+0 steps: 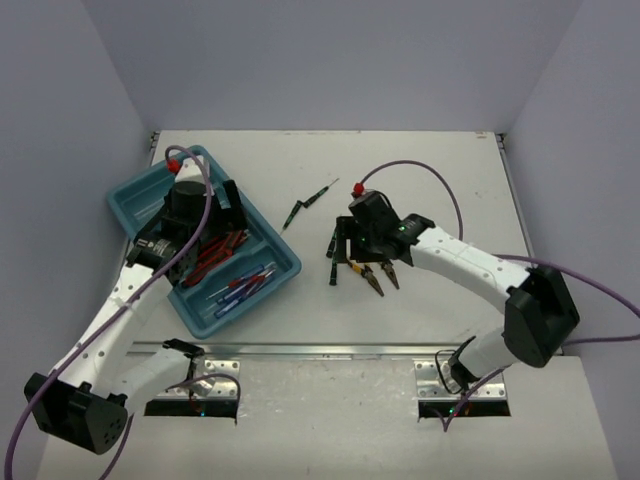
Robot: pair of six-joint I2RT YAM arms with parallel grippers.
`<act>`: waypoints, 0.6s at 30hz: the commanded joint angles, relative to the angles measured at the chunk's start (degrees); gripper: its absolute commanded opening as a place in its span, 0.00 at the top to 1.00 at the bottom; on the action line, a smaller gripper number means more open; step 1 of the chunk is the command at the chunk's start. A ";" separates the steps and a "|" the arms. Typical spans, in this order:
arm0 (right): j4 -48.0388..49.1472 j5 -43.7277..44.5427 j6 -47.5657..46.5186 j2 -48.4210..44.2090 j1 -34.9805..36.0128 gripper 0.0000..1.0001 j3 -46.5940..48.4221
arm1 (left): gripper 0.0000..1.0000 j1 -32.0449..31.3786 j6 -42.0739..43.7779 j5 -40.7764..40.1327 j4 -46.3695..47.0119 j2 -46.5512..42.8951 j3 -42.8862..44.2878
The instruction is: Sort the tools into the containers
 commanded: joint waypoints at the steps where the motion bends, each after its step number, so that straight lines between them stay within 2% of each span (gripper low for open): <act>1: -3.71 5.88 4.68 9.10 2.73 0.32 6.63 | 0.00 0.48 -3.80 2.96 2.64 -6.14 -2.87; 3: -4.84 6.75 5.84 15.30 4.35 0.39 9.62 | 0.00 0.48 -2.56 4.41 2.84 -7.74 -4.55; 8: -6.94 7.41 6.45 23.65 6.88 0.44 15.79 | 0.00 0.48 -1.53 4.88 3.09 -9.37 -7.50; 14: -8.20 8.44 7.29 29.51 7.17 0.49 19.34 | 0.00 0.48 -0.67 8.50 4.21 -10.45 -8.97; 18: -7.40 7.24 7.63 33.62 7.08 0.58 19.78 | 0.00 0.48 -0.35 11.15 5.27 -10.68 -9.51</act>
